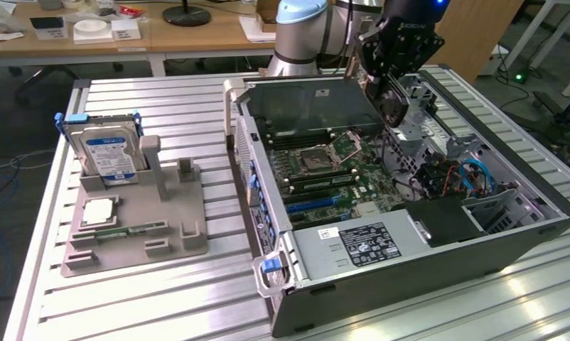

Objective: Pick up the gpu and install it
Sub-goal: 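Insert the gpu into the slot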

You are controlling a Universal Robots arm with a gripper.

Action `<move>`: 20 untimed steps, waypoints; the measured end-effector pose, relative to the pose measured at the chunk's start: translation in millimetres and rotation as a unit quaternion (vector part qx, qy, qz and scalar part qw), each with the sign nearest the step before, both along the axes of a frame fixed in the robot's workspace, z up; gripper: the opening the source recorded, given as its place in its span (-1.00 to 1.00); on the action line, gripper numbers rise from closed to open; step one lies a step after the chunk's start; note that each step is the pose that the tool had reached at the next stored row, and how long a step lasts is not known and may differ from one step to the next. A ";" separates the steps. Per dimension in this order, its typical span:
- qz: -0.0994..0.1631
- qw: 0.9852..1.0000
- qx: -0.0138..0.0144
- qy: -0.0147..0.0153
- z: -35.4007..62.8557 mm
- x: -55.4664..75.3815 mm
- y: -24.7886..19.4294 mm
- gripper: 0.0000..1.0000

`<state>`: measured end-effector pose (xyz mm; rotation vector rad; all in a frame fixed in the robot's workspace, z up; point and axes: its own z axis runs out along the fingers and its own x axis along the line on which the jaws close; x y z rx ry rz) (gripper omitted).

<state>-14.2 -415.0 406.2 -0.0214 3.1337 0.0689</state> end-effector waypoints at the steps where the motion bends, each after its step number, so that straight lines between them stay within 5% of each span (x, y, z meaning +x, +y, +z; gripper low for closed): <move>1: 0.010 1.000 0.000 0.000 0.0 0.0 0.0 -0.44; 12: 0.086 0.996 0.000 0.000 0.0 -0.2 0.0 -0.44; 20: 0.139 0.990 0.000 0.000 0.0 -0.8 0.0 -0.44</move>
